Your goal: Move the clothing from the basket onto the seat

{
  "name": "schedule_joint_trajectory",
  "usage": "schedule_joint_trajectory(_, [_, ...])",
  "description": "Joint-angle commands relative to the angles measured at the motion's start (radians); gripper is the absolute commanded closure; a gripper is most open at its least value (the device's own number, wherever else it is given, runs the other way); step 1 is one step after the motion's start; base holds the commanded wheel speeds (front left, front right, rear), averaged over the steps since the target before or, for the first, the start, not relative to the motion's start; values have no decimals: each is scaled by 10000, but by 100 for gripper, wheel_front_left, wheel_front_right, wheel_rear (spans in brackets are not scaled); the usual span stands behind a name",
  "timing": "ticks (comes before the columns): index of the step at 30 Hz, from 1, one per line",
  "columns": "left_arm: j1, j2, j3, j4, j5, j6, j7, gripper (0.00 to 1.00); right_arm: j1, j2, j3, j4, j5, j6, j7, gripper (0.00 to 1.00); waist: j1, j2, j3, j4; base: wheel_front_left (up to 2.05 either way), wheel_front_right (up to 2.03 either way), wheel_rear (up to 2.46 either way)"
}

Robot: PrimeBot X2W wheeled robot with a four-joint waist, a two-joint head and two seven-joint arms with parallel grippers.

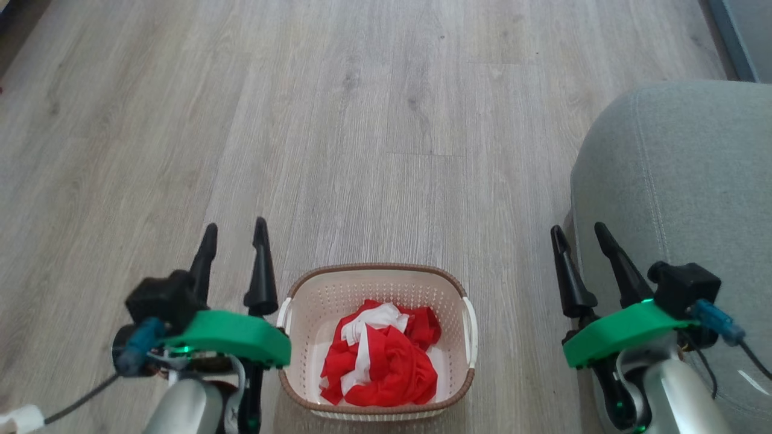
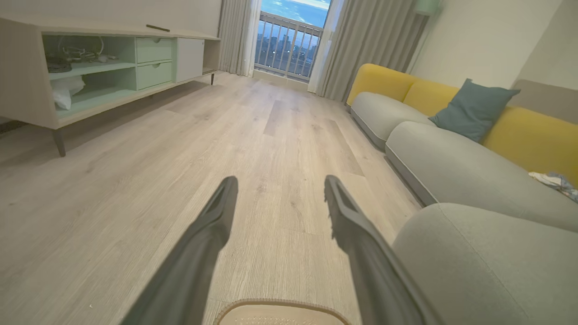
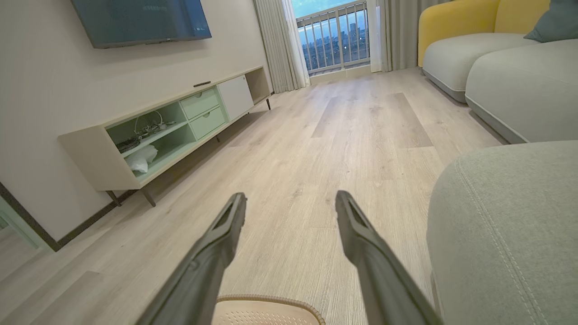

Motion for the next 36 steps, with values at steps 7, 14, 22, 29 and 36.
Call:
schedule_joint_trajectory(7, [-368,288,-364,69,918,325,-311,0,-402,5,237,333,-666,0,-376,0,0,0,-46,122,0,0,0])
schedule_joint_trajectory(14, [-210,91,-363,400,1379,75,-516,0,-478,35,257,1055,-1187,0,-583,0,0,0,-81,210,0,0,0])
schedule_joint_trajectory(22, [49,-301,-113,1284,2163,-1139,-750,0,-589,51,-348,2326,-1887,0,-821,0,0,0,-132,269,0,0,0])
schedule_joint_trajectory(29, [52,-570,227,1613,3010,-1542,-955,0,-825,54,-326,2544,-2687,0,-1028,0,0,0,-133,315,0,0,0])
schedule_joint_trajectory(36, [40,-650,300,1612,3690,-1652,-1092,0,-909,55,-291,2574,-3229,0,-1167,0,0,0,-151,350,0,0,0])
